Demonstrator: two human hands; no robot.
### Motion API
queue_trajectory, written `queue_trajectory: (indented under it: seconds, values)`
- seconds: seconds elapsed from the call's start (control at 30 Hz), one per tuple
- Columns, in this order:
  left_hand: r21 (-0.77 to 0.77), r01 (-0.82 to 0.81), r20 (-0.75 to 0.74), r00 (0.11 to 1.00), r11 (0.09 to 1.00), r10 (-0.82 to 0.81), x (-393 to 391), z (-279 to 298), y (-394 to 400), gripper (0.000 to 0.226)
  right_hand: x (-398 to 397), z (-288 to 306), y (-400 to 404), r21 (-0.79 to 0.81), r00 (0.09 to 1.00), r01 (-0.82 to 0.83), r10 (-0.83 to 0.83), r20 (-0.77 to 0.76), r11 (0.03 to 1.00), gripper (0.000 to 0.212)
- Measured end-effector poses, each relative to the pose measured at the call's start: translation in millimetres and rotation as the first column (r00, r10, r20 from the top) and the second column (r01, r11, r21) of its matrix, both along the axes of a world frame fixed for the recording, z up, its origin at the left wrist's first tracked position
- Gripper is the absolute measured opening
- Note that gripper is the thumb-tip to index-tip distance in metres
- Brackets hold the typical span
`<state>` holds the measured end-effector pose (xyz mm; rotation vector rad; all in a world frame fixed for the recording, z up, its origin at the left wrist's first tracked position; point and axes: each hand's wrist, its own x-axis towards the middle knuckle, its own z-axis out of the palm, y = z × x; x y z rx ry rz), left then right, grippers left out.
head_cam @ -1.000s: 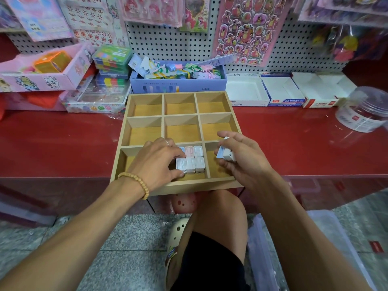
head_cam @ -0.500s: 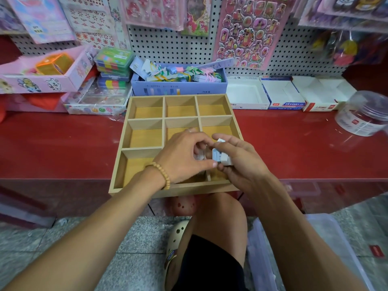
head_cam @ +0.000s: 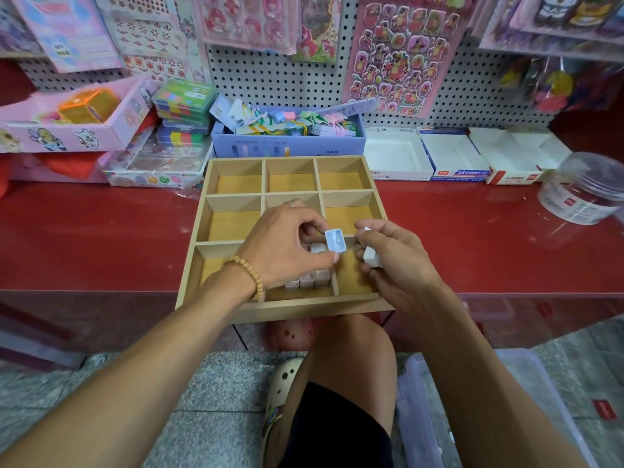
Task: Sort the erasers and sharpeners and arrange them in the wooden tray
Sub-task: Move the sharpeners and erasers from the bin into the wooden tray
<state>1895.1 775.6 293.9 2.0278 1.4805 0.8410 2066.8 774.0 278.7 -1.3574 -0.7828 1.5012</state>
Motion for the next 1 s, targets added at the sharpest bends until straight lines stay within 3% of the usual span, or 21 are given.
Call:
queue_trajectory:
  seconds: [0.1, 0.2, 0.5, 0.67, 0.83, 1.0]
  values:
    - [0.029, -0.028, 0.006, 1.000, 0.999, 0.028, -5.5, 2.0, 1.7, 0.025, 0.9, 0.6, 0.6, 0.024, 0.995, -0.097, 0.097, -0.013, 0.995, 0.005]
    - [0.022, 0.016, -0.023, 1.000, 1.000, -0.016, -5.5, 6.1, 1.5, 0.023, -3.2, 4.3, 0.1, 0.045, 0.976, -0.218, 0.217, 0.024, 0.975, 0.013]
    - [0.044, 0.056, -0.170, 0.984, 0.997, -0.048, -13.2, 15.4, -7.2, 0.028, -16.2, 8.3, 0.9, 0.052, 0.947, -0.296, 0.286, 0.149, 0.954, 0.013]
    - [-0.077, -0.050, -0.221, 0.975, 0.996, 0.032, -38.8, 15.5, -17.7, 0.029, -13.1, 7.8, 3.7, 0.053, 0.974, -0.213, 0.208, 0.094, 0.976, 0.011]
    - [-0.259, -0.068, -0.359, 0.933, 0.964, -0.031, -50.5, 4.3, -22.6, 0.034, -7.4, 4.0, 1.9, 0.032, 0.990, -0.143, 0.143, 0.008, 0.989, 0.019]
    - [-0.315, -0.134, -0.402, 0.916, 0.940, -0.004, -46.9, -2.7, -21.5, 0.040, -2.8, 0.8, 0.8, 0.001, 0.993, -0.118, 0.118, 0.002, 0.993, 0.023]
